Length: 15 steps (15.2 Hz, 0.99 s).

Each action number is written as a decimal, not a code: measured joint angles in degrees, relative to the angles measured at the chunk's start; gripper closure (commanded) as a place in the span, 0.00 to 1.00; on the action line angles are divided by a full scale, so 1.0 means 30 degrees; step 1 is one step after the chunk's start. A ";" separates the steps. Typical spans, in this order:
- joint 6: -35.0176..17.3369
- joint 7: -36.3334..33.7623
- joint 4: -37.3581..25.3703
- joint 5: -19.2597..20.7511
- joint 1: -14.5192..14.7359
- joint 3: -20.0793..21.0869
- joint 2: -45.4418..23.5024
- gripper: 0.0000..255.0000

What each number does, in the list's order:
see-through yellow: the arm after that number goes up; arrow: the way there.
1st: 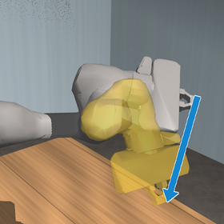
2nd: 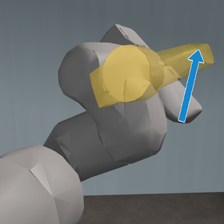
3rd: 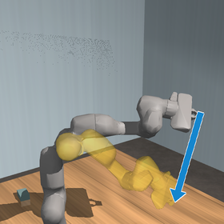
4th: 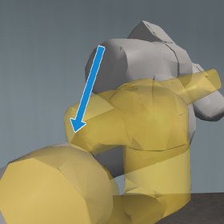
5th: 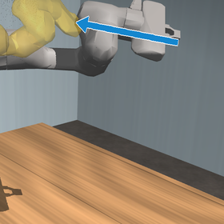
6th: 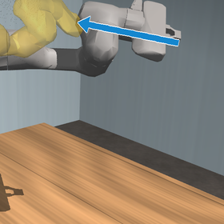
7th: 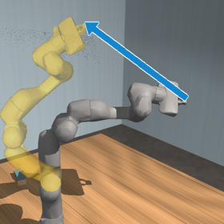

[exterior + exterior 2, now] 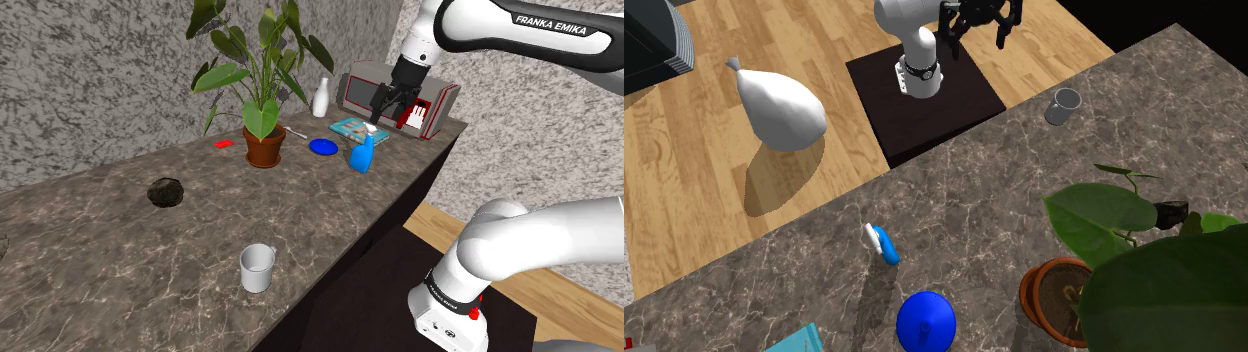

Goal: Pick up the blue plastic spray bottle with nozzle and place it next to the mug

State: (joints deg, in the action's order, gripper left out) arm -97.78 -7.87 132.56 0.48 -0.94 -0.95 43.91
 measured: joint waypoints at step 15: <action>-0.2892 0.5719 -0.2642 0.1274 -0.0843 -0.4609 -0.6681 0.00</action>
State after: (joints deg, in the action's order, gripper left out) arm -106.46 9.29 124.64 4.30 -3.47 -14.78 23.87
